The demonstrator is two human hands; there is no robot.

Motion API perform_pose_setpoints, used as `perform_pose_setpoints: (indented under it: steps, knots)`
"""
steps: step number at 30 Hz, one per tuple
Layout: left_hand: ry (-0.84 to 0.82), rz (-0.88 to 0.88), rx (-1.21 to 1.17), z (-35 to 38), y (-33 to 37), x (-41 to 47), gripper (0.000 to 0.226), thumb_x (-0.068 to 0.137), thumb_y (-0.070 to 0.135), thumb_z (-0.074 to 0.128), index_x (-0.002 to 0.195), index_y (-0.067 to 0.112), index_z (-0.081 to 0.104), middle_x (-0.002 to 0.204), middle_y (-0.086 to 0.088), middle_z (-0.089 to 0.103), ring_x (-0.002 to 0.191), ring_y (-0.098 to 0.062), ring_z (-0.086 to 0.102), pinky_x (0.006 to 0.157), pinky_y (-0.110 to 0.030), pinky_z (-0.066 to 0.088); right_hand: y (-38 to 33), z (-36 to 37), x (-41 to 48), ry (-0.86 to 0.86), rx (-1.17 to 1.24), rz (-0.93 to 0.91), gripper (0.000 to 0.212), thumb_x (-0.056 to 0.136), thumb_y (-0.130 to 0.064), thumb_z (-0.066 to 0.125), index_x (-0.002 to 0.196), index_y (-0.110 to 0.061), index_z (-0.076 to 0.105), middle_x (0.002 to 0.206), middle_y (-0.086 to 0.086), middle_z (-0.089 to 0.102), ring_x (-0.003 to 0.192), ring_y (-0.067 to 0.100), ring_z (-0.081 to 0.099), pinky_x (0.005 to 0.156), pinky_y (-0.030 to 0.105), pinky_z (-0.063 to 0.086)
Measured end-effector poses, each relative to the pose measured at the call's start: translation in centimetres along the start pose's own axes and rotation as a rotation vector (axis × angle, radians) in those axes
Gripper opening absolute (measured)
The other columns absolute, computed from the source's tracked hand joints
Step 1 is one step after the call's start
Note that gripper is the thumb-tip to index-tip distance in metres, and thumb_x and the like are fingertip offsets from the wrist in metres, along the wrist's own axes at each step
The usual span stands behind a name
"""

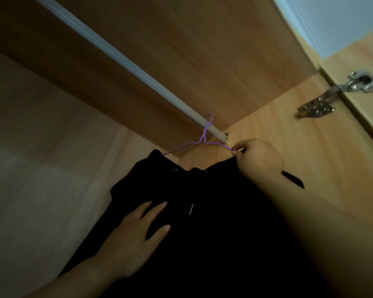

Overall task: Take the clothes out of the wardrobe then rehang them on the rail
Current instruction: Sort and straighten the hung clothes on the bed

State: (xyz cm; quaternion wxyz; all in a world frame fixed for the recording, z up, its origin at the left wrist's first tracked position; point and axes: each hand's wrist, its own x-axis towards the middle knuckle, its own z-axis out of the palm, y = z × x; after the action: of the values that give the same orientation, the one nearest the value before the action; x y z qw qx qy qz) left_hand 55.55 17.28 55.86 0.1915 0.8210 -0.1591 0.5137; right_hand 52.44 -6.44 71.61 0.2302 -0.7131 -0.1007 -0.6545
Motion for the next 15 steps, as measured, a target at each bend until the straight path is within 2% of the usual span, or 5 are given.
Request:
perform_pose_setpoints:
  steps: [4, 8, 10, 12, 15]
  knots:
    - [-0.026, 0.026, -0.056, 2.1, -0.4, -0.7, 0.089, 0.05, 0.097, 0.006, 0.133, 0.064, 0.012, 0.154, 0.023, 0.006, 0.14, 0.0, 0.009, 0.114, -0.024, 0.016, -0.1, 0.3, -1.5, 0.048, -0.066, -0.101, 0.017, 0.093, -0.037, 0.053, 0.103, -0.035, 0.066, 0.103, -0.003, 0.064, 0.095, 0.02, 0.059, 0.066, 0.025, 0.035]
    - [0.015, 0.01, -0.039, 3.8, 0.1, -1.5, 0.079, 0.054, 0.095, 0.004, 0.128, 0.069, 0.002, 0.155, 0.021, 0.001, 0.142, -0.004, 0.005, 0.117, -0.036, 0.016, 0.3, 0.8, -2.8, 0.103, -0.212, -0.275, 0.027, 0.096, -0.036, 0.046, 0.117, -0.027, 0.059, 0.106, 0.003, 0.055, 0.094, 0.024, 0.054, 0.066, 0.031, 0.036]
    - [0.048, -0.014, 0.03, 4.5, 0.5, -2.1, 0.07, 0.06, 0.089, -0.001, 0.127, 0.07, -0.007, 0.156, 0.018, -0.001, 0.143, -0.007, 0.002, 0.117, -0.046, 0.015, 0.8, 1.3, -4.0, 0.16, -0.309, -0.328, 0.036, 0.095, -0.038, 0.046, 0.126, -0.021, 0.055, 0.116, 0.007, 0.05, 0.103, 0.028, 0.049, 0.076, 0.035, 0.033]
    - [0.047, -0.046, 0.094, 5.1, 0.8, -2.9, 0.069, 0.064, 0.085, -0.004, 0.13, 0.067, -0.013, 0.157, 0.016, -0.004, 0.144, -0.009, -0.001, 0.115, -0.053, 0.012, 1.2, 1.7, -6.0, 0.18, -0.318, -0.353, 0.043, 0.093, -0.04, 0.048, 0.13, -0.018, 0.052, 0.134, 0.011, 0.043, 0.12, 0.031, 0.039, 0.094, 0.041, 0.027]
    - [0.011, -0.077, 0.161, 5.4, 1.0, -4.4, 0.071, 0.066, 0.082, -0.006, 0.134, 0.062, -0.013, 0.157, 0.013, -0.005, 0.145, -0.013, -0.003, 0.115, -0.055, 0.01, 2.0, 1.9, -9.6, 0.058, -0.298, -0.38, 0.055, 0.095, -0.044, 0.041, 0.145, -0.023, 0.032, 0.156, 0.013, 0.009, 0.143, 0.032, 0.005, 0.113, 0.046, 0.005]
